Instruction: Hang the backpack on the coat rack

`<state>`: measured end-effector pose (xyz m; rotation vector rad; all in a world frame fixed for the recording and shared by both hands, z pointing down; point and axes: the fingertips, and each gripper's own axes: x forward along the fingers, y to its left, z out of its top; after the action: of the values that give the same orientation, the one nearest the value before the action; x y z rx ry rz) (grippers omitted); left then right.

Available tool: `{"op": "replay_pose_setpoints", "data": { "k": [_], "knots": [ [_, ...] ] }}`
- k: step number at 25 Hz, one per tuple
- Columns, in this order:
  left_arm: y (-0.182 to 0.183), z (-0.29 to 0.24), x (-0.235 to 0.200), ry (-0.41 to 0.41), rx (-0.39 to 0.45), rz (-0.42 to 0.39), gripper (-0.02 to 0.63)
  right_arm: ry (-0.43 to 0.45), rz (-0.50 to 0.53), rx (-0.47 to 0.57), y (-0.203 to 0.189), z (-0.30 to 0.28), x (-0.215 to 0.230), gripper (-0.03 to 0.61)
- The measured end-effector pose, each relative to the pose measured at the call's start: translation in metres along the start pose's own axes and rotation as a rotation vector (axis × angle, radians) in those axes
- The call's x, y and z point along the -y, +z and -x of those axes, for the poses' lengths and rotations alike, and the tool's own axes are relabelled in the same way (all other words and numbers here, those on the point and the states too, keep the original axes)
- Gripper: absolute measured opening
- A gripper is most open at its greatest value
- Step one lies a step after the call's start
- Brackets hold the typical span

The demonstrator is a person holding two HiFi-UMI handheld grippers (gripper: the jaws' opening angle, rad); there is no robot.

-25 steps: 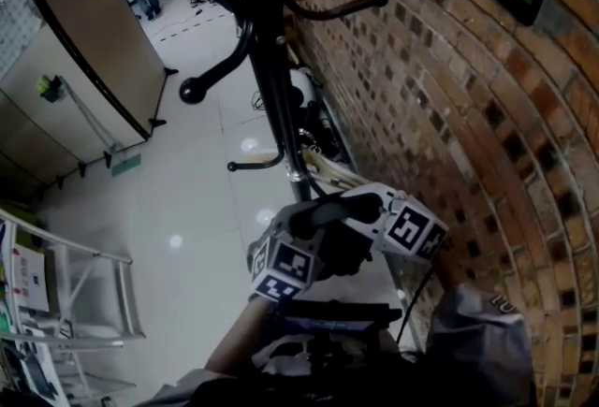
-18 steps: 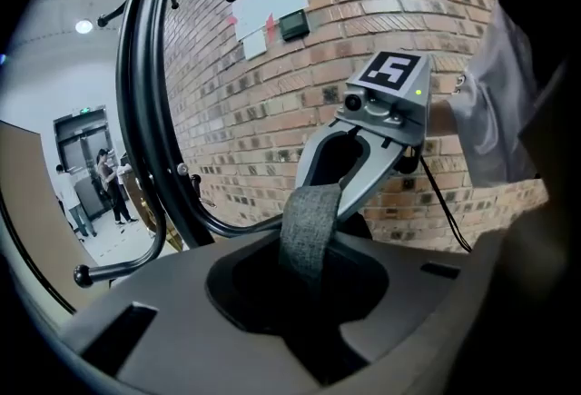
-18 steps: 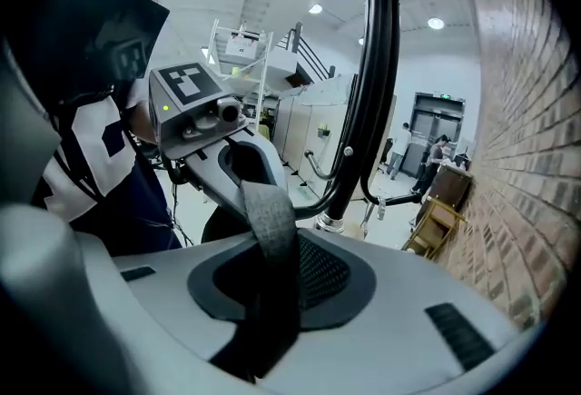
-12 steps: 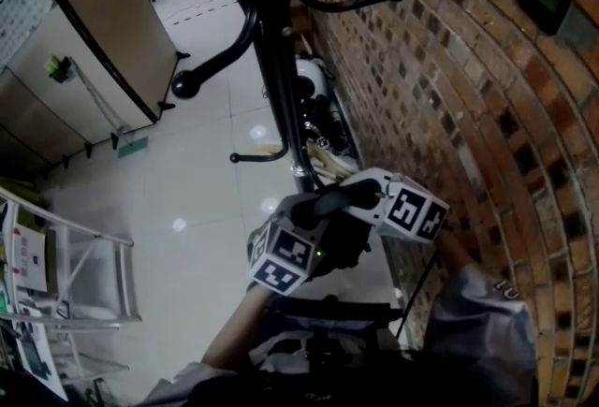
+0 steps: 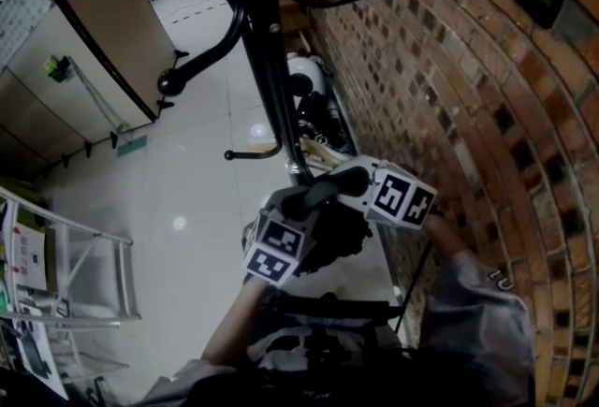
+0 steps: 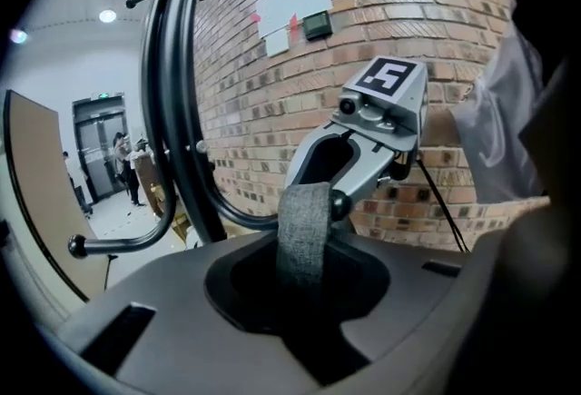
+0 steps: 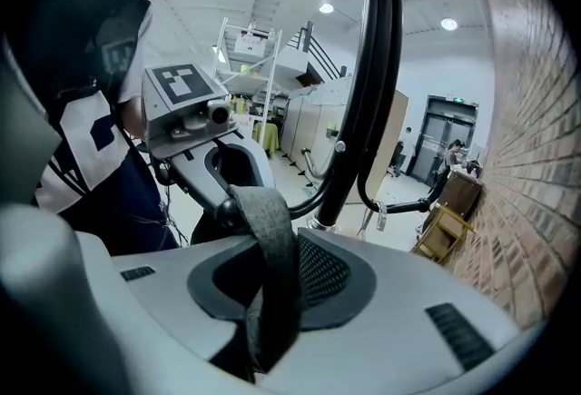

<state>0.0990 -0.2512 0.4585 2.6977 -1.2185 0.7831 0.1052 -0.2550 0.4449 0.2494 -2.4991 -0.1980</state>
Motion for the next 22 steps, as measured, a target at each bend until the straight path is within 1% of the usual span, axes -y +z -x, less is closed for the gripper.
{"op": "replay_pose_setpoints", "data": {
  "k": [2, 5, 8, 11, 18, 22],
  "knots": [
    [-0.010, -0.005, -0.011, 0.016, -0.027, 0.033, 0.080, -0.004, 0.004, -0.019, -0.003, -0.013, 0.004, 0.098],
    [-0.018, -0.010, -0.018, 0.022, -0.034, 0.053, 0.081, 0.002, -0.030, -0.006, -0.007, -0.024, 0.006, 0.098],
    [-0.018, -0.016, -0.026, 0.030, -0.036, 0.046, 0.081, -0.002, -0.053, 0.005, -0.010, -0.031, 0.013, 0.098],
    [-0.017, -0.019, -0.030, 0.030, -0.031, 0.025, 0.081, -0.004, -0.104, 0.042, -0.011, -0.034, 0.014, 0.098],
    [-0.015, -0.021, -0.034, 0.049, -0.001, -0.015, 0.080, -0.107, -0.208, 0.123, -0.012, -0.031, 0.017, 0.098],
    [-0.017, -0.020, -0.034, 0.052, 0.008, -0.015, 0.080, -0.143, -0.269, 0.123, -0.021, -0.031, 0.018, 0.098]
  ]
}}
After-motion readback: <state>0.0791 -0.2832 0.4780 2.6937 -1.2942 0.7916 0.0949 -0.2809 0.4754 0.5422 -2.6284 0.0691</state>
